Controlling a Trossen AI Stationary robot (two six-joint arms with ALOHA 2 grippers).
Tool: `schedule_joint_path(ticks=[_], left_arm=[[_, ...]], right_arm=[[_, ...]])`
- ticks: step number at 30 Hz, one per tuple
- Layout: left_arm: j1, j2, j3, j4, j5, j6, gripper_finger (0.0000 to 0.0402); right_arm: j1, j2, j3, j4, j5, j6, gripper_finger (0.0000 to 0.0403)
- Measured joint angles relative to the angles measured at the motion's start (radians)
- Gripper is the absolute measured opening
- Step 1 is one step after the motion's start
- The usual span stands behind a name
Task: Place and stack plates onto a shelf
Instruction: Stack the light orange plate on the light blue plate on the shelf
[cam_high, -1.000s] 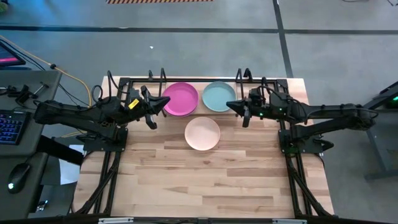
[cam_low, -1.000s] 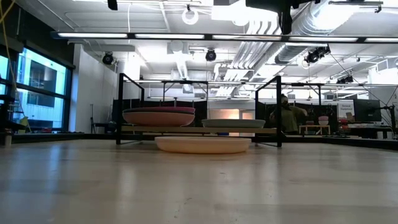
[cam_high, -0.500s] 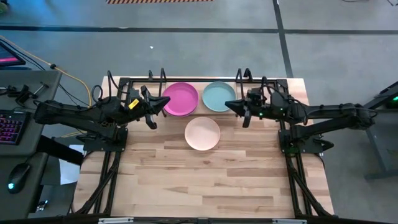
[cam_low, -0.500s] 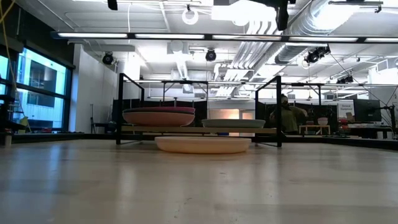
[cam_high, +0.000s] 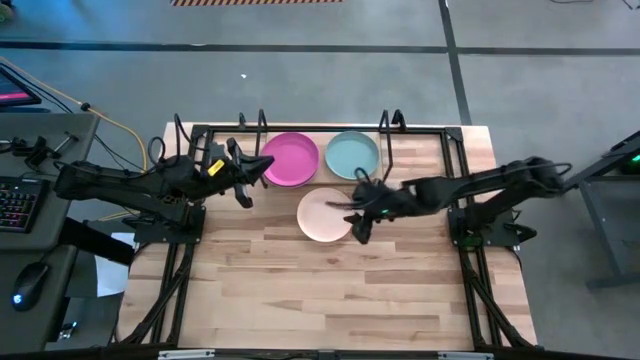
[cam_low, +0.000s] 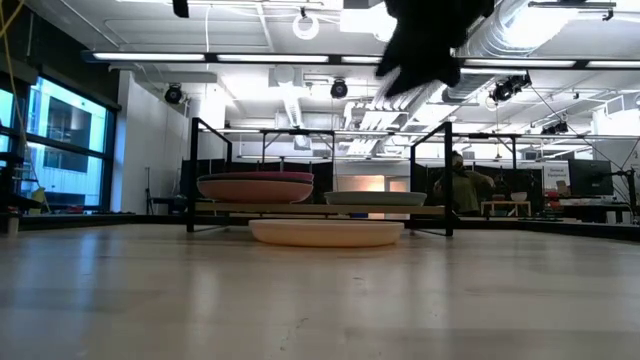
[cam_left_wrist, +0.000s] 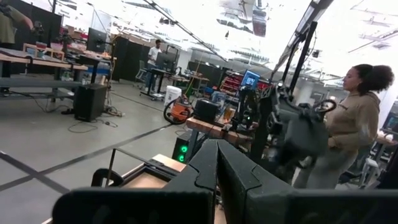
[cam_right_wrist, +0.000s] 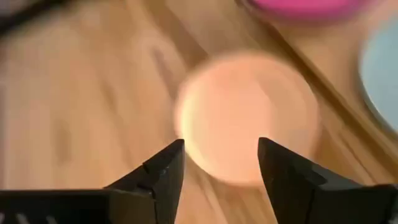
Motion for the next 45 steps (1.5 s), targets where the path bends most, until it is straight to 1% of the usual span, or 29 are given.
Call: schedule_joint_path(ticks=[3,6,9,12,17,23,25,28,33,36,37,41,45], left_arm=[[0.000,0.000,0.000,-0.007,0.000,0.000,0.0000],[0.000,0.000,0.000,-0.009,0.000,0.000,0.0000],[0.000,0.000,0.000,-0.009,0.000,0.000,0.0000],[0.000,0.000,0.000,-0.010,0.000,0.000,0.0000],[0.000,0.000,0.000,-0.009,0.000,0.000,0.0000],[0.000,0.000,0.000,-0.009,0.000,0.000,0.0000],[0.000,0.000,0.000,-0.009,0.000,0.000,0.0000],[0.000,0.000,0.000,-0.009,0.000,0.000,0.0000],[0.000,0.000,0.000,-0.009,0.000,0.000,0.0000],[0.000,0.000,0.000,-0.009,0.000,0.000,0.0000],[0.000,0.000,0.000,-0.009,0.000,0.000,0.0000],[0.000,0.000,0.000,-0.010,0.000,0.000,0.0000],[0.000,0.000,0.000,-0.009,0.000,0.010,0.0000]], right_arm=[[-0.009,0.091,0.070,-0.197,0.030,0.118,0.0188],[-0.038,0.165,0.081,-0.302,0.022,0.272,0.0188],[-0.071,0.220,0.055,-0.290,-0.010,0.448,0.0188],[-0.092,0.270,0.028,-0.232,-0.023,0.544,0.0188],[-0.106,0.342,0.025,-0.149,-0.026,0.614,0.0188],[-0.106,0.414,0.025,-0.113,-0.030,0.680,0.0187],[-0.106,0.435,0.024,-0.113,-0.032,0.696,0.0179],[-0.106,0.455,0.024,-0.120,-0.032,0.698,0.0151],[-0.106,0.462,0.025,-0.116,-0.027,0.683,0.0076],[-0.106,0.457,0.025,-0.111,-0.014,0.638,0.0021],[-0.106,0.453,0.025,-0.108,-0.020,0.612,0.0011],[-0.106,0.419,0.023,-0.159,-0.037,0.544,0.0008],[-0.103,0.337,0.023,-0.217,-0.060,0.431,0.0003]])
